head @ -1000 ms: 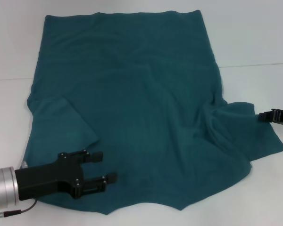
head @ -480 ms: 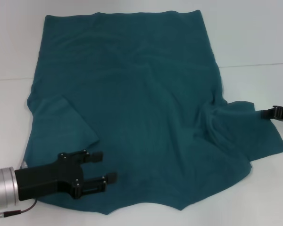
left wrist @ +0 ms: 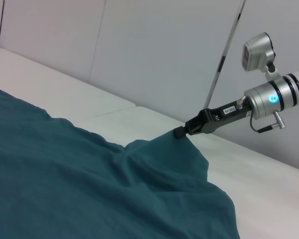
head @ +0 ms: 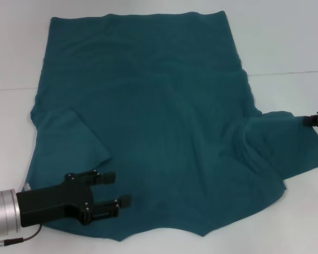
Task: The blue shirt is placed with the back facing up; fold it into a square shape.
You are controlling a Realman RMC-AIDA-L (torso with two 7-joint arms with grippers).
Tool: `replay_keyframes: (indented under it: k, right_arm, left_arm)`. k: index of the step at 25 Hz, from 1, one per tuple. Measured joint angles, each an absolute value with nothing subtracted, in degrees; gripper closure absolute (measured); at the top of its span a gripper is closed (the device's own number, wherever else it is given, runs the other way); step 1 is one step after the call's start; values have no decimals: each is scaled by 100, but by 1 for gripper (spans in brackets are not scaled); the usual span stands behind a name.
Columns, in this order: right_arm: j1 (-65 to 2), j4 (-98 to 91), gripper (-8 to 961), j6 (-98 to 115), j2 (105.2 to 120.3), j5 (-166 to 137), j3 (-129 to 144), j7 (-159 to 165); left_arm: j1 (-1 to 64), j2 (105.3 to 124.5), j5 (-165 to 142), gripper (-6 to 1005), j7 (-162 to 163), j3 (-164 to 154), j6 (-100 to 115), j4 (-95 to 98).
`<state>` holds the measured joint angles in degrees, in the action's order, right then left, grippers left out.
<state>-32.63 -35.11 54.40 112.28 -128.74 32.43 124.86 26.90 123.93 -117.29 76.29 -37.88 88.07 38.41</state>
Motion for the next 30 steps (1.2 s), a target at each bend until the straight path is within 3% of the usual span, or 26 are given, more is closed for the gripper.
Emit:
replay_keyframes:
  k: [21,25,30]
  right_arm:
    - [-3649,-3718,848,5335,11291,-12367,3311,11984]
    - [-3797,-3717,836,5375,11376,-12366,3427,11890]
    - [-4055,-3678,821,5378,11595,-12364,3805,11848]
  left_arm:
    - [2709,12393,-11724,246,7629,-3771,8791,3840]
    - [2715,12393,-11717,246,7629,-3770,8748,3841]
    - [2716,12393,-11714,247,7658,-3770,8709,3841]
